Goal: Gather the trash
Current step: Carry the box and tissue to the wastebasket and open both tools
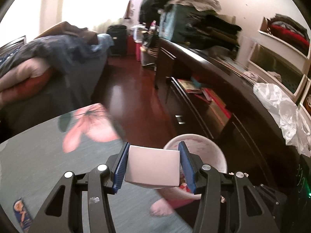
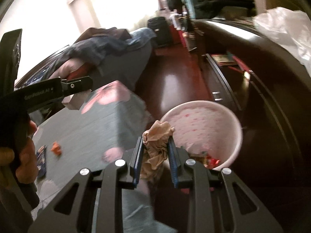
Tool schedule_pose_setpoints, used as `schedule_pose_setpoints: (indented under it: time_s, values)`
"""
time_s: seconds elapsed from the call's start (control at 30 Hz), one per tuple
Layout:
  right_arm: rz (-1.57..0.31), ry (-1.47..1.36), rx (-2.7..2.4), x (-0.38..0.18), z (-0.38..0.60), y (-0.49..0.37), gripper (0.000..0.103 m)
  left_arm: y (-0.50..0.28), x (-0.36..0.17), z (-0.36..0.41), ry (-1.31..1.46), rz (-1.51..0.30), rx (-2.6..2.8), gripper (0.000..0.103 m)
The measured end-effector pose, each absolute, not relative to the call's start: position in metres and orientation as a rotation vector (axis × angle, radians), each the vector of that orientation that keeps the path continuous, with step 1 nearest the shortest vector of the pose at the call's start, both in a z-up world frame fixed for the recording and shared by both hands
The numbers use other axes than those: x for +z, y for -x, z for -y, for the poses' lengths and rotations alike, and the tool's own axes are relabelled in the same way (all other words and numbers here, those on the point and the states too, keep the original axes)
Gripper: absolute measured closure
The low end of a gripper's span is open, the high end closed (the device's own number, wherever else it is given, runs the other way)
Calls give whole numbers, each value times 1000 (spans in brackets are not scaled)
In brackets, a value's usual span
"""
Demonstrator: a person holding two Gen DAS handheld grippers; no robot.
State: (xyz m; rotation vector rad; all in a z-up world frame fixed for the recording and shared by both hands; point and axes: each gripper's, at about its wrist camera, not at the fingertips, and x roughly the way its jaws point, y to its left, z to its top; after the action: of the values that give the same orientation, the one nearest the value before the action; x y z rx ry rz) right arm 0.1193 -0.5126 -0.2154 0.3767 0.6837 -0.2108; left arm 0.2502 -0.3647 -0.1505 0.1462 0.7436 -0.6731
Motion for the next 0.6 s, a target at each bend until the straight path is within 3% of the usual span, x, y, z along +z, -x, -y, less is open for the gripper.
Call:
schedule_pose_setpoints:
  time_s: [0.6]
  values:
    - [-708,-396,-362,-262,580,-155,73,-287,-210,470,-156,-887,-812,51]
